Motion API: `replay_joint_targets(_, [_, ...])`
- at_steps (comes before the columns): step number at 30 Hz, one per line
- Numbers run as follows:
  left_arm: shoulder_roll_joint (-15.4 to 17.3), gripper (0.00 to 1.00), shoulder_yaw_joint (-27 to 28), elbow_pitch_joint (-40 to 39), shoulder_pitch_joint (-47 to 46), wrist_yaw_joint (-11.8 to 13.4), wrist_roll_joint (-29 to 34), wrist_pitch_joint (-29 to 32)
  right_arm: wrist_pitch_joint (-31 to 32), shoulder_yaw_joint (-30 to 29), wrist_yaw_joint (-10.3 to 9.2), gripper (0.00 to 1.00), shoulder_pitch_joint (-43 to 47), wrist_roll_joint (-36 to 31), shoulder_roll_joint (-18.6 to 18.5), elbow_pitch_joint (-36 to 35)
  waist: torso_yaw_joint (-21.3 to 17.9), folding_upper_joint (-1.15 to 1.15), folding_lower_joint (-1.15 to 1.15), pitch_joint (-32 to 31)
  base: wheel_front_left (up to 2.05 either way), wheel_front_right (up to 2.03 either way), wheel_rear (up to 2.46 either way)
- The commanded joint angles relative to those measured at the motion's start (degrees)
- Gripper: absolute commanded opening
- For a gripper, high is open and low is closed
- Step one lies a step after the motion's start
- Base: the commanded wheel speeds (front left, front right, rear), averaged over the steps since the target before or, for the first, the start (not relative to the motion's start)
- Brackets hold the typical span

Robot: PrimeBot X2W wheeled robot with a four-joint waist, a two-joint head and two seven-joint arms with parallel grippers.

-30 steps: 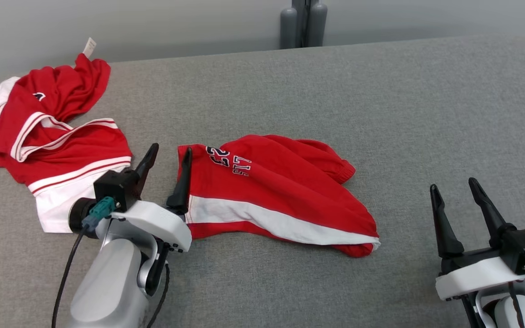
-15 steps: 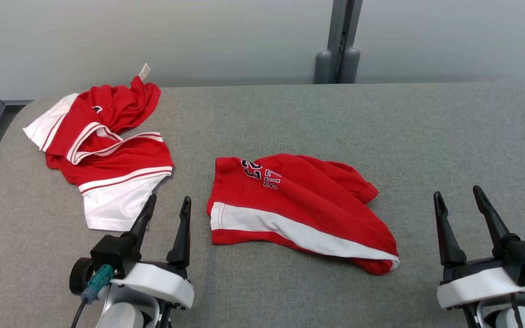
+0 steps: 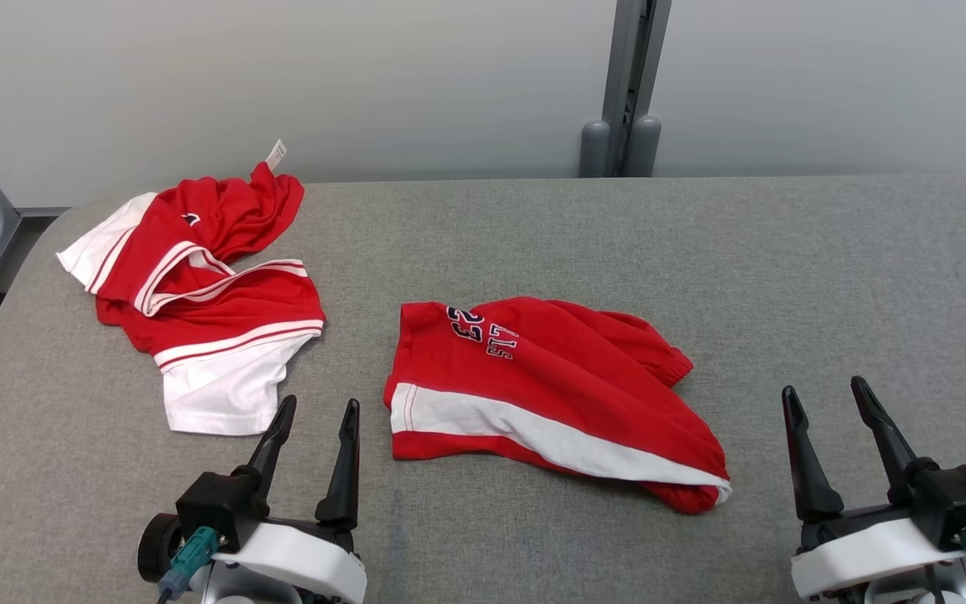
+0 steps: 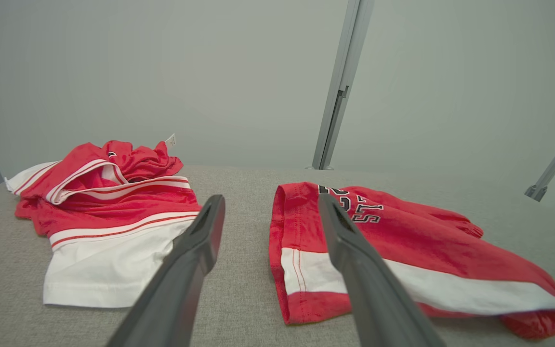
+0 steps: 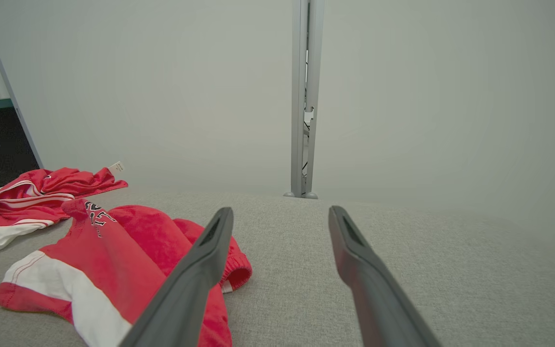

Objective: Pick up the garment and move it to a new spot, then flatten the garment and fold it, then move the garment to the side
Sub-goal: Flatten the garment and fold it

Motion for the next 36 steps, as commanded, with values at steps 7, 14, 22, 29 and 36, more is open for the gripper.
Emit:
replay_joint_targets(7, [0.2, 1.00, -0.3, -0.3, -0.2, 0.5, -0.4, 0.0, -0.1, 0.3, 0.01, 1.00, -0.7, 1.1, -0.2, 0.8, -0.3, 0.00, 0.00, 0.1, 0.00, 0.00, 0.00])
replay_joint_targets(14, [0.2, 1.00, -0.4, 0.4, -0.3, 0.6, -0.5, 0.0, -0.1, 0.3, 0.01, 1.00, -0.7, 2.0, -0.2, 1.2, -0.4, 0.00, 0.00, 0.1, 0.00, 0.00, 0.00])
replay_joint_targets(22, [0.2, 1.00, -1.8, 3.2, -1.1, 0.8, -0.6, 0.0, -0.1, 0.3, 0.01, 1.00, -1.4, 2.7, -0.2, 2.0, -0.5, 0.00, 0.00, 0.3, 0.00, 0.00, 0.00])
replay_joint_targets(29, [0.2, 1.00, -4.5, 8.0, -3.7, 0.9, -1.1, 1.4, -0.1, -0.3, 0.01, 1.00, -1.9, 2.4, -0.2, 3.8, -0.7, 0.00, 0.00, 0.7, 0.00, 0.00, 0.00])
replay_joint_targets(36, [0.2, 1.00, -6.4, 13.4, -8.4, -0.5, -3.3, 6.8, -0.1, 0.5, 0.01, 1.00, -3.1, 3.0, -0.2, 5.6, -1.8, 0.00, 0.00, 1.6, 0.00, 0.00, 0.00])
